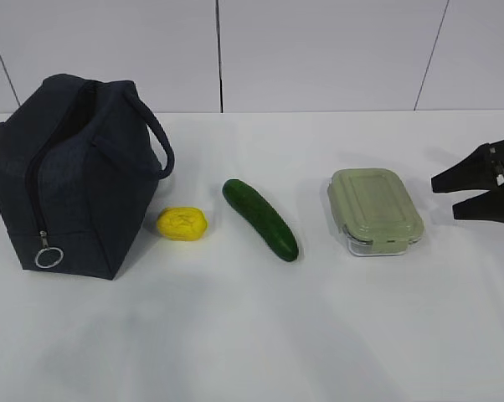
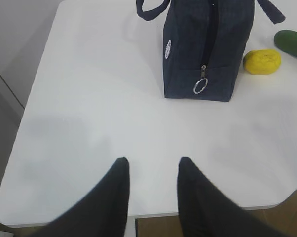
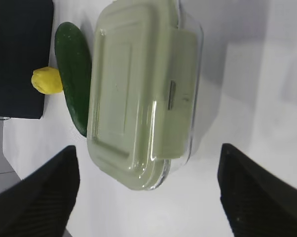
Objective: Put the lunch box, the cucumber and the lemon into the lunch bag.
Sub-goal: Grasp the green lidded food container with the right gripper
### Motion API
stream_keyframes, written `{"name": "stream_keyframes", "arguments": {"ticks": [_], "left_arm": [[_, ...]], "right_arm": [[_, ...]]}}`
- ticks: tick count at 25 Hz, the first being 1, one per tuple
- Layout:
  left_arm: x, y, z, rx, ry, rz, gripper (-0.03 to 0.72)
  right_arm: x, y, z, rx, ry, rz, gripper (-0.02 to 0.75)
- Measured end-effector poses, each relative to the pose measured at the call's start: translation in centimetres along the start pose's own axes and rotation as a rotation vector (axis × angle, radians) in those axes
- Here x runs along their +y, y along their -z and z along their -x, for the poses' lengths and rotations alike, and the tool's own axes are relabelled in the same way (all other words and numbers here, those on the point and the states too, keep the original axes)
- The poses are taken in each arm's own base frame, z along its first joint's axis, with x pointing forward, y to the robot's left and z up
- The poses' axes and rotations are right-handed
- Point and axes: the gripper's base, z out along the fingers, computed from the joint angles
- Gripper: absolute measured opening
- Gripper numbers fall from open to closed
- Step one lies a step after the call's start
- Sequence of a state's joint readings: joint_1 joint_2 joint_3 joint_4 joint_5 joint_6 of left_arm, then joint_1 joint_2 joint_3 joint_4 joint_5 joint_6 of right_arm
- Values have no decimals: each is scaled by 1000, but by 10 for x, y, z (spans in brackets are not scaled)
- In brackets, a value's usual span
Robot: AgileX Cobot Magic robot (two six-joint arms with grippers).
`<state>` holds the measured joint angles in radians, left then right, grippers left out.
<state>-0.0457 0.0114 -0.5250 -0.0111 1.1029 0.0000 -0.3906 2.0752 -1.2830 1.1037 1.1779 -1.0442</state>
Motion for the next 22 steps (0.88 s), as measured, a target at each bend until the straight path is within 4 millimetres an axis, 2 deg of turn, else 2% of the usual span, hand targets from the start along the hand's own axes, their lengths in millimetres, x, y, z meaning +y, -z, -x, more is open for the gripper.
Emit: {"name": "stream_keyframes", "arguments": {"ticks": [9, 14, 22], "left_arm": [[0, 0, 0, 0, 0, 0, 235], [0, 0, 0, 0, 0, 0, 235], [0, 0, 0, 0, 0, 0, 235]], "right_arm": [[1, -31, 19, 61, 93, 5, 654], [-9, -45, 18, 99, 87, 8, 653], [-7, -65, 26, 125, 128, 21, 653]]}}
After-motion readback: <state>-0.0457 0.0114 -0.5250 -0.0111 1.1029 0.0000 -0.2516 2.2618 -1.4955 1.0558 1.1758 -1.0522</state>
